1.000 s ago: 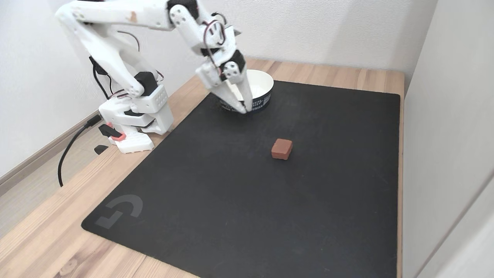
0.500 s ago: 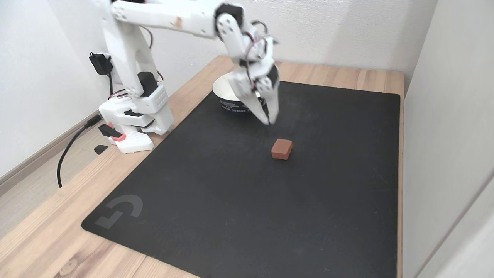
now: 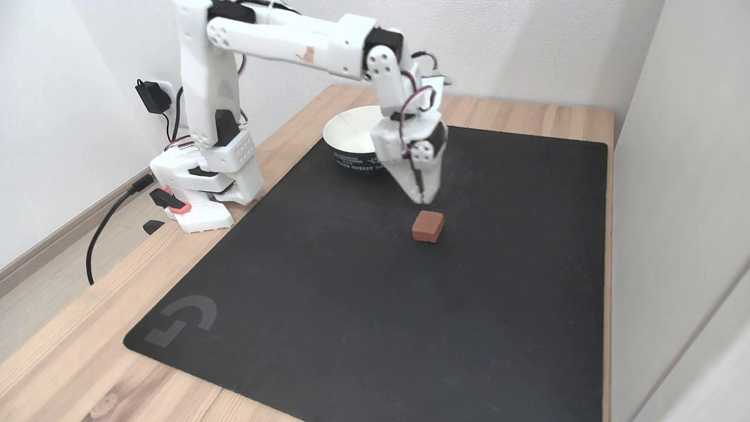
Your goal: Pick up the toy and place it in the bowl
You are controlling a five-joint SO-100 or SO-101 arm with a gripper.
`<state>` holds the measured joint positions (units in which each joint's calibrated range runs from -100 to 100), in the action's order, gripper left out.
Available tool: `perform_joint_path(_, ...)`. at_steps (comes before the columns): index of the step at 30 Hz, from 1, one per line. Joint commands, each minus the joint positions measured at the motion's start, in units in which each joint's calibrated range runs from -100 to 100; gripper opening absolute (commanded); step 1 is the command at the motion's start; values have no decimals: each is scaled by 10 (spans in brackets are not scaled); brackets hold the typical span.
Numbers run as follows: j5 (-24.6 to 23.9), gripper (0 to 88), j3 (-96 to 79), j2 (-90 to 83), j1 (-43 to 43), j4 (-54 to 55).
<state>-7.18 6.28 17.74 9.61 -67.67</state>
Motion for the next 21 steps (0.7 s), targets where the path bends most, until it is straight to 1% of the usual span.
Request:
perform_joint_path(1, -2, 23, 39, 6, -10, -6)
perform_joint_path(5, -2, 23, 41, 4, -26, -8)
perform_joint_path(17, 0, 28, 41, 6, -32, -8)
perform_joint_path(18, 0, 39, 41, 6, -32, -8)
perform_joint_path(20, 0, 107, 40, 6, -30, -13)
perform_joint_path(21, 0, 210, 39, 6, -30, -13)
